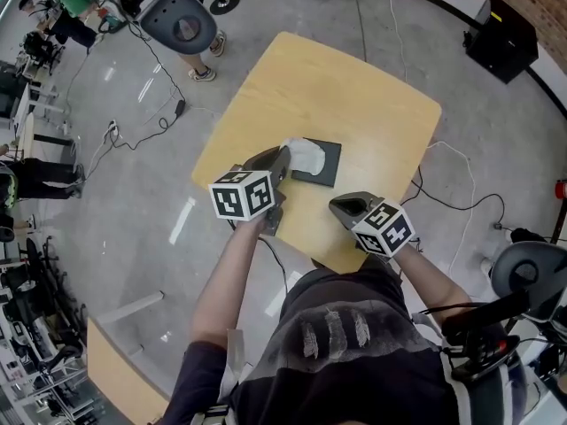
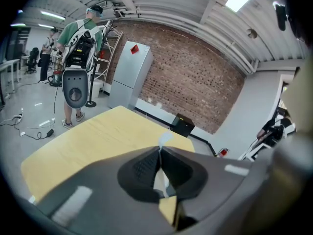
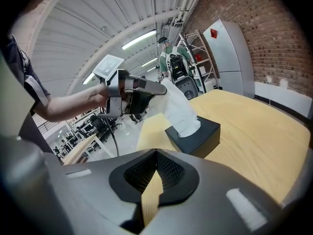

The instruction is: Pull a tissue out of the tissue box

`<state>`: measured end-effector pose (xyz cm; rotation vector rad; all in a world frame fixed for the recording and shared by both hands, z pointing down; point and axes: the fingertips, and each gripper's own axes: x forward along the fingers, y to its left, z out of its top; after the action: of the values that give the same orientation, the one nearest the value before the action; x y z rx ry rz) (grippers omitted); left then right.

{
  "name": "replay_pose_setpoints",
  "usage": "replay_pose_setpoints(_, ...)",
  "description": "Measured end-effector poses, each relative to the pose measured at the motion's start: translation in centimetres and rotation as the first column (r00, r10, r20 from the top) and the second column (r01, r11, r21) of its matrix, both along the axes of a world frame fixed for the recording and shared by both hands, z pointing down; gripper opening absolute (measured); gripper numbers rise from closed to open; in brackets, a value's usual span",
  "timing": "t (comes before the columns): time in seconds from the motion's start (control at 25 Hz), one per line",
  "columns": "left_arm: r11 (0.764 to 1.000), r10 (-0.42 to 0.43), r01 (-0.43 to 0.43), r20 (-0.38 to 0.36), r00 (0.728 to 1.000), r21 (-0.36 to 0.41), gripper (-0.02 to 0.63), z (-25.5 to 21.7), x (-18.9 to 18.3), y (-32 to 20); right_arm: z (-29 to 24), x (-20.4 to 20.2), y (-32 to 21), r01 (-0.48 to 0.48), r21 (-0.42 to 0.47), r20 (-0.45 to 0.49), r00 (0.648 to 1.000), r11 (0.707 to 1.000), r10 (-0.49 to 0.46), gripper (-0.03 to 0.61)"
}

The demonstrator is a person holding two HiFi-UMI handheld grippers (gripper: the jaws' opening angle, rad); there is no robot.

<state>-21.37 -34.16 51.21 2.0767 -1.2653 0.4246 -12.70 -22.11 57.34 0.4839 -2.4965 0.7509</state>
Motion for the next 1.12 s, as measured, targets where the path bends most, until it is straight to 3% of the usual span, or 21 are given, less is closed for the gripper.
replay_pose_setpoints(0.36, 0.991, -0.133, 0.134, -0.063, 0.989, 0.025, 0.006, -0.8, -4.6, -0.2, 0.4, 0.4, 0.8, 0.027, -0.001, -0.019, 0.999, 1.0, -0.027, -0.002)
replay_pose_setpoints(0.56, 0.967, -0.248, 0.253, -0.15, 0.957, 0.014, 0.006, 0.6, -7.8, -0.9, 0.3, 0.8, 0.7, 0.041, 0.002, -0.026, 0.999, 0.999, -0.041, -0.002)
replay_pose_setpoints(0.72, 0.957, -0.284, 0.29, -0.204, 0.937, 0.002, 0.006, 2.0, -9.1, -1.7, 0.4, 1.0, 1.0, 0.049, 0.001, -0.042, 0.998, 0.999, -0.049, -0.002)
replay_pose_setpoints(0.8, 0.952, -0.29, 0.305, -0.259, 0.921, 0.018, 0.006, 1.9, -9.8, -2.1, 0.6, 0.8, 1.2, 0.05, -0.002, -0.053, 0.997, 0.999, -0.05, -0.002)
replay_pose_setpoints(0.92, 0.934, -0.325, 0.357, -0.354, 0.877, 0.028, 0.006, 2.0, -11.3, -2.7, 0.6, 0.5, 1.2, 0.051, -0.009, -0.061, 0.997, 0.999, -0.051, -0.002)
replay_pose_setpoints(1.04, 0.903, -0.413, 0.427, -0.367, 0.833, -0.048, 0.006, 4.4, -13.4, -1.9, 0.1, 0.5, 1.0, 0.048, -0.022, -0.059, 0.997, 0.999, -0.049, -0.002)
replay_pose_setpoints(1.12, 0.886, -0.459, 0.452, -0.347, 0.818, -0.104, 0.006, 6.5, -14.6, -1.0, -0.1, 0.5, 1.0, 0.047, -0.027, -0.061, 0.997, 0.999, -0.049, -0.002)
